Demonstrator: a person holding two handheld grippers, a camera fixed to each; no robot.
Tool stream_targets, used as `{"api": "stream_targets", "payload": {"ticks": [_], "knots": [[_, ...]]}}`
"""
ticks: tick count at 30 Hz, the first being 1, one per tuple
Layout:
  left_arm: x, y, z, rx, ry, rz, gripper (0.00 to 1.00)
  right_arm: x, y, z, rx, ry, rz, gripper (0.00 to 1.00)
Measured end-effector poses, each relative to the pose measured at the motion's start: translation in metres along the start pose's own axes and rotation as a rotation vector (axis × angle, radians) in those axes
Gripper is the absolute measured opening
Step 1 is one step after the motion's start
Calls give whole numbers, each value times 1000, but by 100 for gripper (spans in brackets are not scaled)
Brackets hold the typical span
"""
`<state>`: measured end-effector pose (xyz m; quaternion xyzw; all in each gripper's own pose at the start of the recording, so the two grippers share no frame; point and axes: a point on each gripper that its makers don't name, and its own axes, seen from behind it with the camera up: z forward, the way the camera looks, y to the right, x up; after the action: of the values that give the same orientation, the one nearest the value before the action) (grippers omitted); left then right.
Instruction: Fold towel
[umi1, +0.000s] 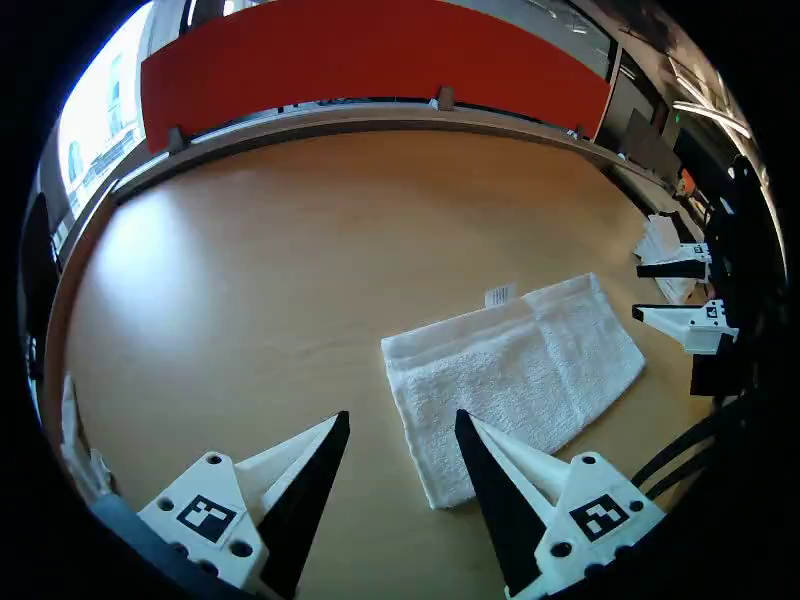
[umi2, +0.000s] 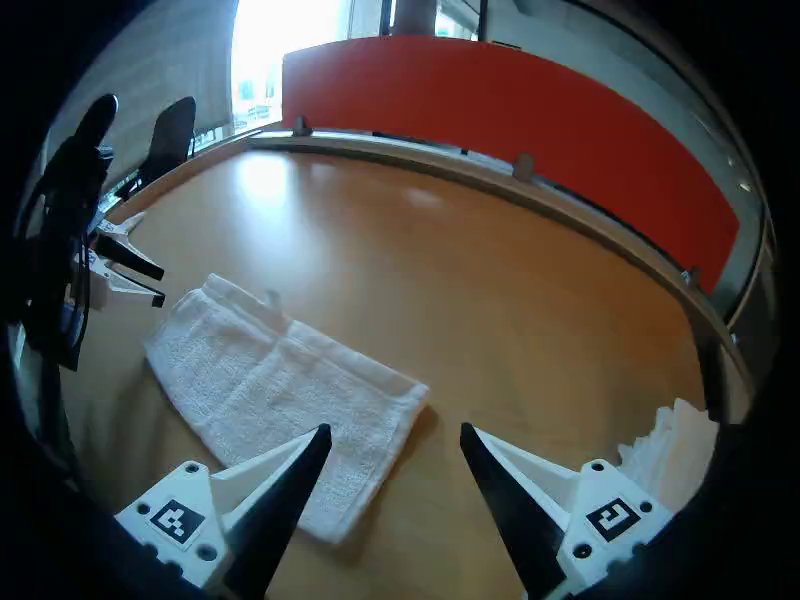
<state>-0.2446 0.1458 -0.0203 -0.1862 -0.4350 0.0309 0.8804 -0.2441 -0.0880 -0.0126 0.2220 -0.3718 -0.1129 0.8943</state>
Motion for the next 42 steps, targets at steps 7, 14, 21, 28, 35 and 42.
{"api": "stream_targets", "payload": {"ticks": [7, 14, 21, 28, 35, 42], "knots": [[-7, 3, -9, -2, 2, -6, 82, -7, -8, -9, 10, -2, -4, 100], [-17, 7, -19, -3, 1, -7, 93, -17, -16, -18, 16, -7, -1, 100], [-27, 11, -26, -3, -6, -18, 95, -23, -20, -23, 20, -11, 9, 100], [-34, 12, -33, 1, -6, -36, 95, -25, -21, -26, 22, -11, 11, 100], [-41, 12, -40, 10, -8, -42, 95, -27, -24, -30, 23, -10, 12, 100], [-51, 11, -48, 25, -12, -58, 95, -32, -27, -34, 29, -15, 17, 100]]}}
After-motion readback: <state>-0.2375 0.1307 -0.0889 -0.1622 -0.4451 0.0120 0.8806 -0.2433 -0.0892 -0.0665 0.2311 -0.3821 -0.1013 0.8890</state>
